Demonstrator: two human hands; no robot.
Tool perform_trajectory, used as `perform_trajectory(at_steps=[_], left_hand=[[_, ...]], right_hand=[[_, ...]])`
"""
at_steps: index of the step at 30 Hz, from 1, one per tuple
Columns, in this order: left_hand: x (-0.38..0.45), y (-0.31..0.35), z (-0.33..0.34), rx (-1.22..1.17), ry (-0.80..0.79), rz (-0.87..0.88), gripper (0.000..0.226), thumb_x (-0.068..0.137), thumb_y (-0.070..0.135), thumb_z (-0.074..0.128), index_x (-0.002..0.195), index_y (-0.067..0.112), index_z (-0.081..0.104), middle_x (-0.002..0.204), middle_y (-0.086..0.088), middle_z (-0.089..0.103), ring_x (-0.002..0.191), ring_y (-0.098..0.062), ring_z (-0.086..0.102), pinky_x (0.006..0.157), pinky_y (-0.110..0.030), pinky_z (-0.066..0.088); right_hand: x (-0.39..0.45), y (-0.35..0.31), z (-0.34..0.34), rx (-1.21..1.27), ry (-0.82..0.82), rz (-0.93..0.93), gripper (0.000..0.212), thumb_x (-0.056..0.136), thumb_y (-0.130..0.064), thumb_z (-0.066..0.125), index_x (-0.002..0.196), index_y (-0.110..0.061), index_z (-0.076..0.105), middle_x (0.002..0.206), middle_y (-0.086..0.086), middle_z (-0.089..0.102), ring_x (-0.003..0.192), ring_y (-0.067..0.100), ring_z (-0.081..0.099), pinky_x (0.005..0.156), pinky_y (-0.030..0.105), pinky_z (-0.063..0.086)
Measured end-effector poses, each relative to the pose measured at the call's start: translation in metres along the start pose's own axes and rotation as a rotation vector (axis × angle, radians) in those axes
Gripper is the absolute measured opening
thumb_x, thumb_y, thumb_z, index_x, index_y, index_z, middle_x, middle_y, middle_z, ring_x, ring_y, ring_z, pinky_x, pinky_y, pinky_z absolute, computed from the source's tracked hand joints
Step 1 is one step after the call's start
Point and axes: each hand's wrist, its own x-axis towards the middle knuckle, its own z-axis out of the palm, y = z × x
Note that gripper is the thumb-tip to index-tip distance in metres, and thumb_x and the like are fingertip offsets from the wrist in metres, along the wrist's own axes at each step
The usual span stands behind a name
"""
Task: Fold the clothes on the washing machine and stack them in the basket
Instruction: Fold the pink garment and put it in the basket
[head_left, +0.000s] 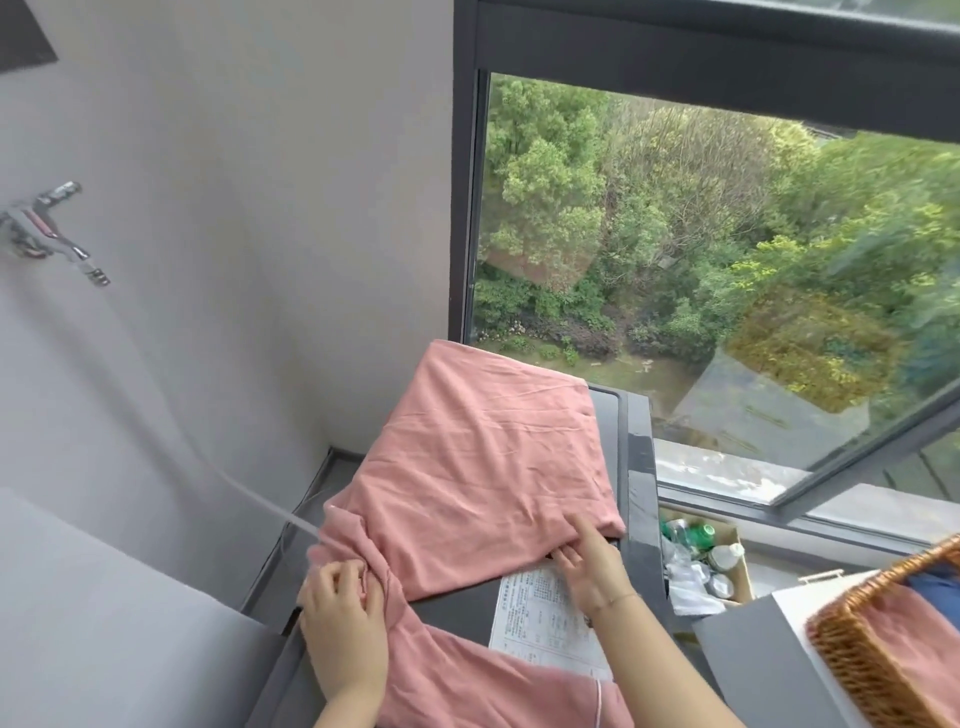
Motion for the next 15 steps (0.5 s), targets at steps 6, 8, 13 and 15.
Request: perform_trajectory(at_steps=[6, 8, 13, 15], left_hand=[[0.013, 0.026, -0.009, -0.210, -0.012, -0.187, 0.019, 0.095, 0.009, 0.055, 0.077, 0.010, 0.059, 0.075, -0.004, 0.059, 0.077, -0.029, 0.052, 0.067, -0.037, 0.036], [0.017, 0.042, -0.016, -0.391, -0.031, -0.325, 0.026, 0.099, 0.015, 0.049, 0.073, 0.015, 0.052, 0.072, 0.004, 0.055, 0.078, -0.028, 0.051, 0.067, -0.033, 0.029], [0.030, 0.067, -0.036, -0.649, 0.017, -0.324, 0.021, 0.099, 0.017, 0.049, 0.079, 0.016, 0.054, 0.080, -0.005, 0.057, 0.077, -0.021, 0.051, 0.074, -0.034, 0.039], [0.033, 0.084, -0.051, -0.719, 0.007, -0.297, 0.022, 0.099, 0.016, 0.048, 0.079, 0.011, 0.054, 0.071, 0.000, 0.051, 0.065, -0.007, 0.046, 0.069, -0.030, 0.037]], right_hand=[[0.022, -0.019, 0.016, 0.059, -0.159, 0.191, 0.033, 0.094, -0.012, 0.055, 0.125, -0.002, 0.056, 0.108, 0.012, 0.069, 0.090, 0.020, 0.067, 0.065, 0.028, 0.060], [0.026, -0.032, 0.010, 0.087, -0.154, 0.104, 0.035, 0.091, -0.003, 0.053, 0.126, 0.001, 0.056, 0.111, 0.014, 0.068, 0.090, 0.020, 0.066, 0.064, 0.028, 0.058], [0.009, -0.076, -0.013, 0.240, 0.204, -0.337, 0.017, 0.086, 0.001, 0.055, 0.095, -0.013, 0.059, 0.080, 0.001, 0.061, 0.067, 0.009, 0.058, 0.057, 0.021, 0.049], [0.001, -0.087, -0.030, 0.385, 0.391, -0.414, 0.019, 0.085, -0.001, 0.055, 0.085, -0.020, 0.053, 0.077, -0.003, 0.058, 0.063, 0.007, 0.056, 0.051, 0.017, 0.047]])
